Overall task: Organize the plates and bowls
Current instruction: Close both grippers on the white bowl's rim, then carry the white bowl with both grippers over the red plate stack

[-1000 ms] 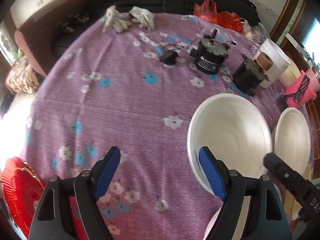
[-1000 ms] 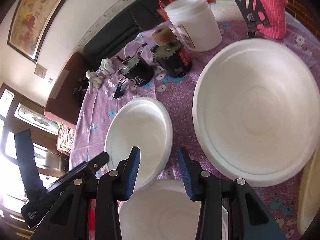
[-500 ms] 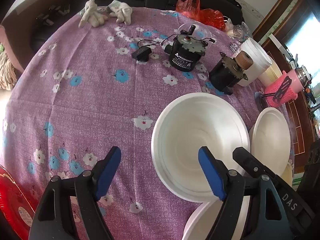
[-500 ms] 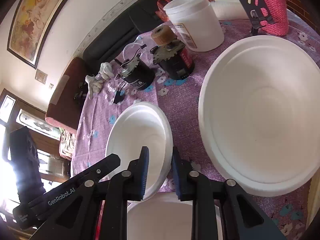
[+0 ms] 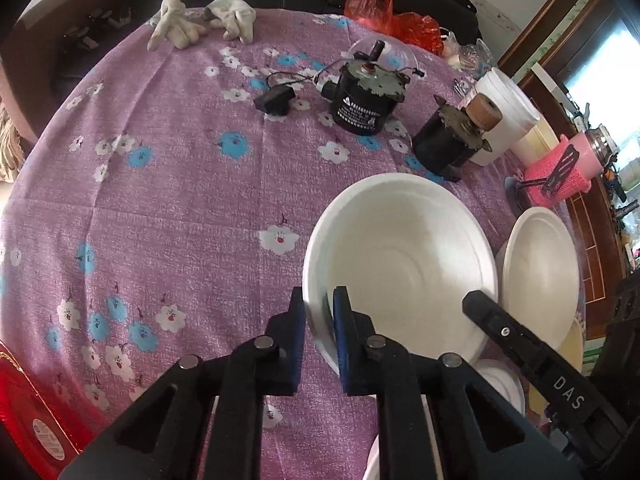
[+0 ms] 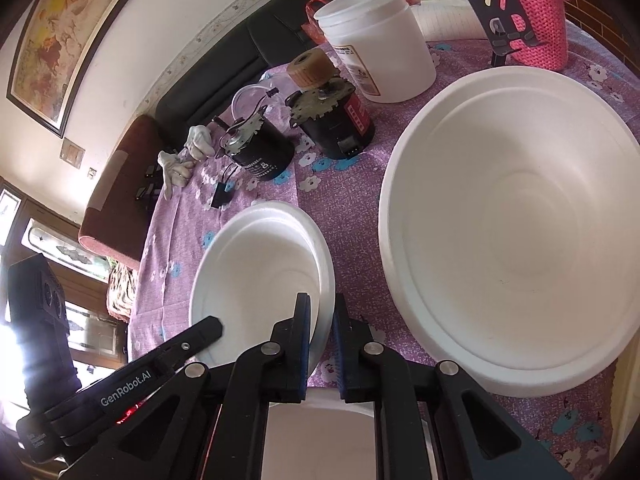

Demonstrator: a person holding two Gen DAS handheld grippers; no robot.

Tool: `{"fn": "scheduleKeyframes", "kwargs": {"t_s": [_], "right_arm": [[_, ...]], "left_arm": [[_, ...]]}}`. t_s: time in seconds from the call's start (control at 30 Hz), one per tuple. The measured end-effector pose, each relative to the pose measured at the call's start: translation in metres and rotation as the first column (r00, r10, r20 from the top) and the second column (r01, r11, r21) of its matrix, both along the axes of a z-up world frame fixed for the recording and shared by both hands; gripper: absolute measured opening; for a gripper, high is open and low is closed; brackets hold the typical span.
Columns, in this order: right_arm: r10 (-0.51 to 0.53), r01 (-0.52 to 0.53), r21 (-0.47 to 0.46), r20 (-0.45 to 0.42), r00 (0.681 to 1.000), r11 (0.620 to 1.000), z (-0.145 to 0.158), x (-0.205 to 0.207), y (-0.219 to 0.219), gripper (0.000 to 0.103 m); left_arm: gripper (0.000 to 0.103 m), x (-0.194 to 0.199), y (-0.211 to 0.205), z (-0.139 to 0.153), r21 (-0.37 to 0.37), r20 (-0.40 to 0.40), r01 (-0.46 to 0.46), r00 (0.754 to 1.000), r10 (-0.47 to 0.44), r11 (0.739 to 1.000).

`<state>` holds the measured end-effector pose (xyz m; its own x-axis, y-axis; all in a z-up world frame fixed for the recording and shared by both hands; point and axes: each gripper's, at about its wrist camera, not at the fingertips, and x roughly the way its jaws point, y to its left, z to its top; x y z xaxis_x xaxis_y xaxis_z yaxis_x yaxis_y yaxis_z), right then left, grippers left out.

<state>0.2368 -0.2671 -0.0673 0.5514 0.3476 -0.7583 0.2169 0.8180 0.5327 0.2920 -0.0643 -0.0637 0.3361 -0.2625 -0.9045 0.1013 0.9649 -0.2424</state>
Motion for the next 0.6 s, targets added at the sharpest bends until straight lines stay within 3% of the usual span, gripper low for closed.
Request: {"fn": "scheduleKeyframes", "kwargs": {"t_s": [0.3, 0.6], "right_arm": [[0.003, -0.003, -0.006, 0.012, 1.0, 1.0, 0.003, -0.001, 0.004, 0.012], [0.022, -0.021, -0.014, 0.069, 0.997, 1.0, 0.027, -0.01, 0.021, 0.011]], "left_arm": [[0.012, -0.008, 0.002, 0.01, 0.03, 0.047, 0.0, 0.999, -0.001, 1.0], [0.013, -0.029, 0.022, 0.039, 0.038, 0.102, -0.031, 0.994, 0.027, 0.999]]}}
